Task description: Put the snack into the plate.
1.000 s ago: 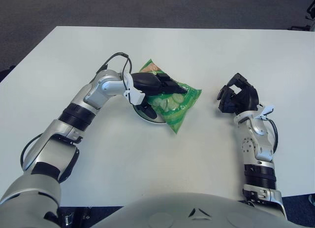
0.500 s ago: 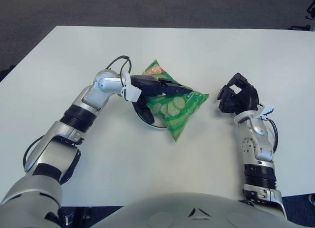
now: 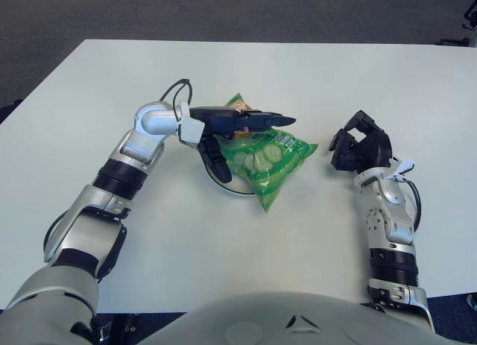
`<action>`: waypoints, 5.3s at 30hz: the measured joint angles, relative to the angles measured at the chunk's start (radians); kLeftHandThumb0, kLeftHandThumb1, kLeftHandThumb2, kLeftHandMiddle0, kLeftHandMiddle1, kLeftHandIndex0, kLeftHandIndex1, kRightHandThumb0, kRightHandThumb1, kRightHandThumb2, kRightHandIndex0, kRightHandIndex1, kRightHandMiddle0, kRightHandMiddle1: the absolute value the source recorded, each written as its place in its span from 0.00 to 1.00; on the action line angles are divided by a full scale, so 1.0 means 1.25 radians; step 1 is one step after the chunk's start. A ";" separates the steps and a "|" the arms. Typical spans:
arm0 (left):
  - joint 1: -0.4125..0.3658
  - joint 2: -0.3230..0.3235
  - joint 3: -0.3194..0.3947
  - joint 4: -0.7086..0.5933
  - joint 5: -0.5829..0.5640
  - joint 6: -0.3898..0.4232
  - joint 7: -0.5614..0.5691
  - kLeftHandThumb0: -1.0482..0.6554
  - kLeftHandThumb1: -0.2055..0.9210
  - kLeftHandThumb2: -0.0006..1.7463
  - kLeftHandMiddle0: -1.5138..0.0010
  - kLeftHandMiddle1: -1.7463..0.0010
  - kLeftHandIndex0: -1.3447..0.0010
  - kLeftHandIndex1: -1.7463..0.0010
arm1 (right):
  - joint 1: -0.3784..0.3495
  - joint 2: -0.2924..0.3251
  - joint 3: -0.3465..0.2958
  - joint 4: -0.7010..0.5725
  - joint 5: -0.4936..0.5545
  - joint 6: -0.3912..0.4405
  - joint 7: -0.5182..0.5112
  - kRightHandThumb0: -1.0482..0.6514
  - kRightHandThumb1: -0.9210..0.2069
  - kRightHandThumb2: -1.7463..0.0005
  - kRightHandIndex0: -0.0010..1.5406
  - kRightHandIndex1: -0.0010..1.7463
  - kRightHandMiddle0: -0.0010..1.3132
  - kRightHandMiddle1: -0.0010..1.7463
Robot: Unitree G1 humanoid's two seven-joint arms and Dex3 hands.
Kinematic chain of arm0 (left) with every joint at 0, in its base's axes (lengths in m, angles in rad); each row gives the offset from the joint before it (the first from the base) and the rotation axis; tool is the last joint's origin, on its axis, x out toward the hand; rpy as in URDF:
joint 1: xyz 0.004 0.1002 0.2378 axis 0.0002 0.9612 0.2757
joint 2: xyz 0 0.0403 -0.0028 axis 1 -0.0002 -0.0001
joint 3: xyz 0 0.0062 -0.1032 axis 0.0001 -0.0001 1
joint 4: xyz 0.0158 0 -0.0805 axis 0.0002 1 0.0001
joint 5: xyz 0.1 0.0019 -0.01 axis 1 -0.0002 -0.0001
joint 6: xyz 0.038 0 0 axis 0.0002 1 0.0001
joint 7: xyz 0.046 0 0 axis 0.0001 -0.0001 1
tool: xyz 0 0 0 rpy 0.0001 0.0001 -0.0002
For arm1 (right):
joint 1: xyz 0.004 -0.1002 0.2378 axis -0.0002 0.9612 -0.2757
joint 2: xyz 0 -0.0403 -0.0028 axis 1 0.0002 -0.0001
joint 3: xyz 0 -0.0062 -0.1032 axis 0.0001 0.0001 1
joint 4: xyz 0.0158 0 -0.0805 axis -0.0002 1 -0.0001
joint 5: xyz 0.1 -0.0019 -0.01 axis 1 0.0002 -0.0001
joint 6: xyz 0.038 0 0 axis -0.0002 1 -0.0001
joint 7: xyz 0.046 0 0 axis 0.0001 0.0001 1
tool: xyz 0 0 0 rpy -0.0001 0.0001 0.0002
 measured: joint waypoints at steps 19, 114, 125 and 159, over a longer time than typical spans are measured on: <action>0.003 -0.042 0.134 0.006 -0.171 0.072 -0.068 0.07 0.98 0.13 1.00 1.00 1.00 1.00 | -0.006 -0.003 0.001 0.017 -0.001 -0.006 0.003 0.61 0.89 0.00 0.59 0.96 0.53 1.00; 0.308 -0.290 0.513 0.017 -0.055 0.288 0.780 0.30 0.35 0.85 0.11 0.00 0.46 0.00 | -0.022 -0.016 0.002 0.054 -0.004 -0.007 0.004 0.61 0.87 0.00 0.58 0.99 0.52 1.00; 0.309 -0.280 0.504 0.030 -0.025 0.298 0.779 0.31 0.39 0.82 0.11 0.00 0.49 0.00 | -0.022 -0.016 0.008 0.054 -0.005 -0.007 0.016 0.61 0.87 0.00 0.57 1.00 0.52 1.00; 0.338 -0.252 0.446 0.004 -0.034 0.352 0.644 0.32 0.41 0.80 0.13 0.00 0.50 0.00 | -0.020 -0.021 0.006 0.039 -0.006 -0.008 0.031 0.61 0.87 0.00 0.57 0.99 0.52 1.00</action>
